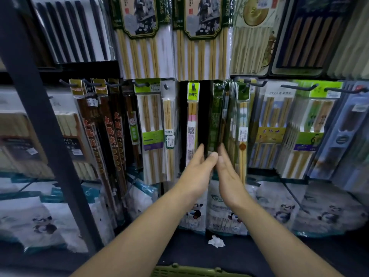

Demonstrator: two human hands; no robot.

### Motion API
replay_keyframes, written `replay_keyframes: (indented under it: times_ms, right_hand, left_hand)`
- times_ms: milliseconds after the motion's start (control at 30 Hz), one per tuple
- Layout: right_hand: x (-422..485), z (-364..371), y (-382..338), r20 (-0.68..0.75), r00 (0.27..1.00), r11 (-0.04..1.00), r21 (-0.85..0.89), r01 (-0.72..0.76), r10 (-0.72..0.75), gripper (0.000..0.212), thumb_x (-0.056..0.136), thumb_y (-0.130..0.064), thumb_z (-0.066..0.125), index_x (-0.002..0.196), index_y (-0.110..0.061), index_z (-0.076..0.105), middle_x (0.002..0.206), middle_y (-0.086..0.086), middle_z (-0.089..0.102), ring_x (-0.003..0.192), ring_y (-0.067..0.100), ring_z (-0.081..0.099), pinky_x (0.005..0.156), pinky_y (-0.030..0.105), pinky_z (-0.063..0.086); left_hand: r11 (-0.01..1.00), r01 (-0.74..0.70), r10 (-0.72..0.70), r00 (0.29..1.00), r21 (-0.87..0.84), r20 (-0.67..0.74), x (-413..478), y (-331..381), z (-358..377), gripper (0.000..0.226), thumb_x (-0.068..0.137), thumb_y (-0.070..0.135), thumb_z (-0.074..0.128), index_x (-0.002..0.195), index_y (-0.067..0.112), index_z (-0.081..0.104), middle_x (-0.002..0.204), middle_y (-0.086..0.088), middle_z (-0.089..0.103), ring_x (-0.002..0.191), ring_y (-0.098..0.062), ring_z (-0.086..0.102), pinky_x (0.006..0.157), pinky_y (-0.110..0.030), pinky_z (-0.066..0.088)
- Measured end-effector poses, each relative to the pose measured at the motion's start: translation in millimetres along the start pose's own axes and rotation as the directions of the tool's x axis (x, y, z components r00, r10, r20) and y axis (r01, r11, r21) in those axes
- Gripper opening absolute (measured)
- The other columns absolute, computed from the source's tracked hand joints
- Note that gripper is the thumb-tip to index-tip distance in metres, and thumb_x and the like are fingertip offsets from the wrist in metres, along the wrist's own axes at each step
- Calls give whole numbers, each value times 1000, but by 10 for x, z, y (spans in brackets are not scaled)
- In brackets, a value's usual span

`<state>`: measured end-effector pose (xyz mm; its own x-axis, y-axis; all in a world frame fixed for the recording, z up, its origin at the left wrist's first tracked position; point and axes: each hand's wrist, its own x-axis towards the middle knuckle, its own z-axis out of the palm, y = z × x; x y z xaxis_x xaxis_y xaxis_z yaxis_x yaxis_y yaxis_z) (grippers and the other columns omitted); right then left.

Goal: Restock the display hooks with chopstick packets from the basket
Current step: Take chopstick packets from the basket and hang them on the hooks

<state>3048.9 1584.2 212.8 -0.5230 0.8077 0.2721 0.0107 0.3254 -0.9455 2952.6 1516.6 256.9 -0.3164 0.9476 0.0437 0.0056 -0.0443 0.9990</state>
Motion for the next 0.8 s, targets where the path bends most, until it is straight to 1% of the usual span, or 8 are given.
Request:
replay_keyframes:
  times_ms: [167,233,333,400,467,633,700,800]
  right_hand:
    - [-572,155,318,102,988,989,77,-123,114,71,91,-63,41,155,-53,11,141,-51,15,127,-29,24,99,0,29]
    - [-781,248,531,150,968,974,79,-213,200,65,91,-55,50,151,-49,26,140,-46,29,123,-27,32,99,6,35]
    - [-1091,414,1027,139,940,949,-101,-298,310,31,101,-33,60,131,-35,55,122,-28,59,110,-12,55,85,8,45]
    - [-1298,529,1447,139,910,905,-239,-352,391,14,100,-20,63,113,-21,68,107,-6,71,101,10,66,84,20,51]
    - [-1525,656,1891,179,858,844,-358,-399,481,9,97,-11,66,103,-12,72,96,3,72,91,17,67,80,25,50]
    - [-2040,969,2872,248,716,690,-583,-428,653,12,91,3,67,100,5,74,92,15,71,84,18,61,64,9,42]
    - [-2168,1065,3204,284,660,651,-637,-412,696,15,91,6,66,104,8,72,100,19,71,91,24,64,71,9,45]
    - [-2270,1209,3565,300,593,586,-719,-375,747,24,92,-3,69,115,0,71,111,17,72,105,31,67,87,31,51]
  left_hand:
    - [986,18,-30,997,163,71,-561,-625,-278,51,104,38,55,153,30,43,155,15,44,137,8,43,97,-5,41]
    - [975,47,-55,998,219,28,-725,-929,-448,28,104,35,57,130,43,63,133,20,64,116,12,58,98,-17,51]
    - [927,186,-140,977,326,-160,-921,-1484,-751,19,103,30,57,97,44,68,101,12,74,98,-6,69,91,-32,55]
    - [868,329,-231,931,372,-282,-1069,-1905,-967,12,103,25,57,97,31,65,99,1,72,96,-18,69,90,-37,55]
    - [782,462,-300,867,418,-399,-1258,-2322,-1152,3,102,21,59,102,21,62,105,-9,69,99,-27,66,90,-41,53]
    - [518,700,-366,701,492,-611,-1693,-3075,-1381,45,94,35,63,127,7,51,128,-20,52,122,-42,47,101,-49,42]
    - [500,747,-447,655,437,-609,-1829,-3286,-1445,54,94,49,59,129,9,48,128,-17,55,122,-42,51,102,-50,45]
    - [532,737,-486,669,417,-562,-1988,-3540,-1526,43,95,55,56,117,18,49,112,-10,65,103,-37,63,90,-50,53]
